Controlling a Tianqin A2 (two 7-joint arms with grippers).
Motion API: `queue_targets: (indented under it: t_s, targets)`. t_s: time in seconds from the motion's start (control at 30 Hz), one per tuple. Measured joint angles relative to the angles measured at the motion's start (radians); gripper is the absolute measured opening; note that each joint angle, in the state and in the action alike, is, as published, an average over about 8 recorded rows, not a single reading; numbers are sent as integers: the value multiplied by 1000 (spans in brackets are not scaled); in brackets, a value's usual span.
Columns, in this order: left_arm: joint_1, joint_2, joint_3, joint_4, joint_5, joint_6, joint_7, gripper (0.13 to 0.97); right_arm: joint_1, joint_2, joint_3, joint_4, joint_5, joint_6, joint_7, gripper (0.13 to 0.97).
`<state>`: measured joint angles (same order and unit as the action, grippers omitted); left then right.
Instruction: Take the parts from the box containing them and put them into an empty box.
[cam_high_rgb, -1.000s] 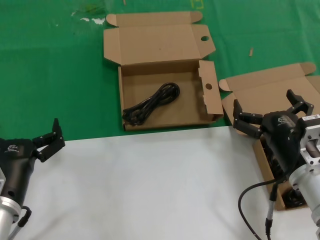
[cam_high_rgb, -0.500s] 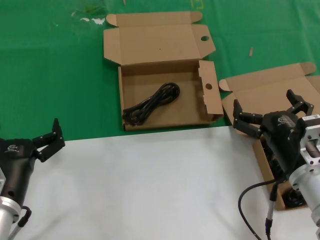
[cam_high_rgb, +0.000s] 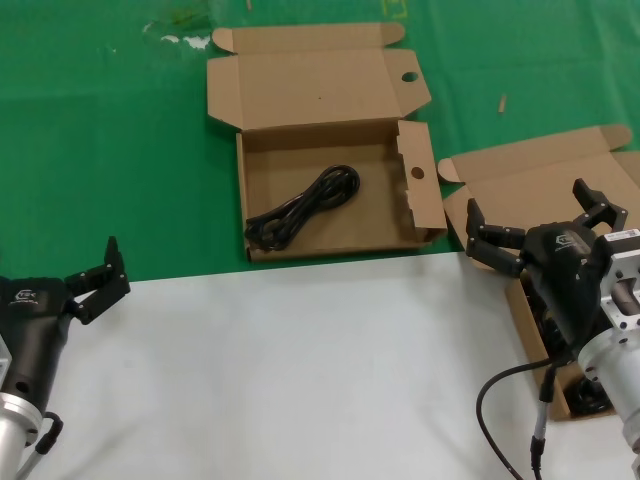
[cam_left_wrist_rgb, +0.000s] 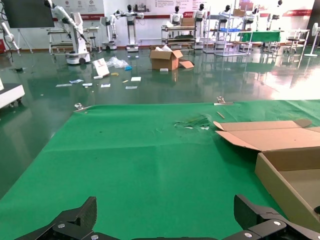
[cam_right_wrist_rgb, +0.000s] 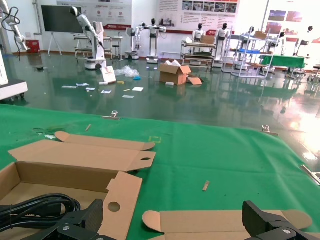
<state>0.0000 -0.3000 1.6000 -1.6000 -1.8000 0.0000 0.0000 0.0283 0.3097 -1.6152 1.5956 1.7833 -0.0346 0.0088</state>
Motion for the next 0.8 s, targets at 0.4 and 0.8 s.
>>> queue_targets:
  t_s: [0.4, 0.8]
  targets:
    - [0, 0, 0, 0, 0, 0, 0, 966, 0, 0, 0, 0, 0, 0, 0, 966]
    - [0, 0, 0, 0, 0, 0, 0, 966, 0, 0, 0, 0, 0, 0, 0, 966]
